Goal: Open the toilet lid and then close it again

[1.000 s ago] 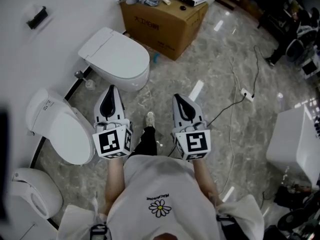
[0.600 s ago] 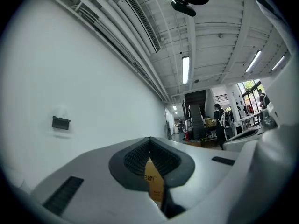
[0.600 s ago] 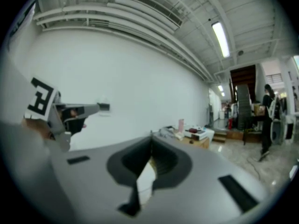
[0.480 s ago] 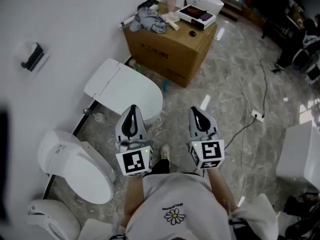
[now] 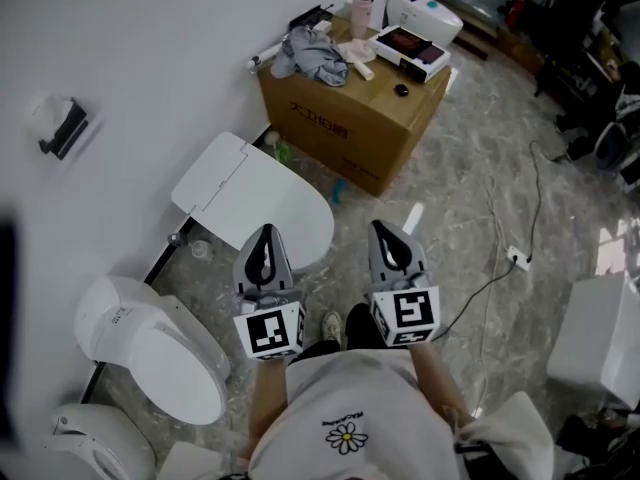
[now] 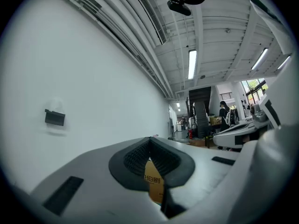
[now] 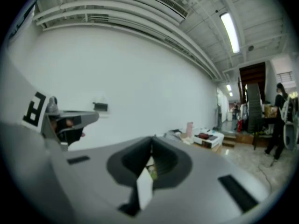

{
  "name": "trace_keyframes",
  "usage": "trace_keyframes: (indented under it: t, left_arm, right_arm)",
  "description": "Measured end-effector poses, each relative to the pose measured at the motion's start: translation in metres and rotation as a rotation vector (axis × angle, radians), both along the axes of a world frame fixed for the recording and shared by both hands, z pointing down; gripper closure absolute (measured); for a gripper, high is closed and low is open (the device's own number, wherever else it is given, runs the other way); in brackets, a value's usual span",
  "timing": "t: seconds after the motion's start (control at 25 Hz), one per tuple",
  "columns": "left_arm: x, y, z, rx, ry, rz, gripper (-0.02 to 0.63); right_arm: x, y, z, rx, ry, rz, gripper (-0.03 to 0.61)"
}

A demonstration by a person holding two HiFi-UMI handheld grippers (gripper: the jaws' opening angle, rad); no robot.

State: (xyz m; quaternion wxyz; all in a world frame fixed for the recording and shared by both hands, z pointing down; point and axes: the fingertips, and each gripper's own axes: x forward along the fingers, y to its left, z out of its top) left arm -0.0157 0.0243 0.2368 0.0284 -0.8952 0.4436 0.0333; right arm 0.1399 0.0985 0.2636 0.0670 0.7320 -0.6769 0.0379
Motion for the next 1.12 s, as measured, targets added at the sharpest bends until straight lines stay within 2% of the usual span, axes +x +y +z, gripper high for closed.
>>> trace_keyframes:
  t: [0.4, 0.68, 0.96, 1.12]
  left_arm:
    - [0.024, -0.034, -0.013, -0.011, -0.021, -0.079, 0.588]
    - [0.039, -0.045, -0.005, -0.015, -0.031, -0.097, 0.588]
    - [0.046, -0.054, 0.002, -0.018, -0.039, -0.124, 0.588]
    - [0.049, -0.059, 0.006, -0.002, -0.07, -0.157, 0.588]
  right_arm:
    - [-0.007, -0.057, -0.017, 0.057, -0.03, -0.165, 0.549]
    - [0.023, -0.073, -0.015, 0.054, 0.002, -0.115, 0.549]
    - [0.035, -0.078, -0.011, 0.057, -0.001, -0.146, 0.549]
    - [0.039, -0.086, -0.01, 0.058, -0.01, -0.193, 0.548]
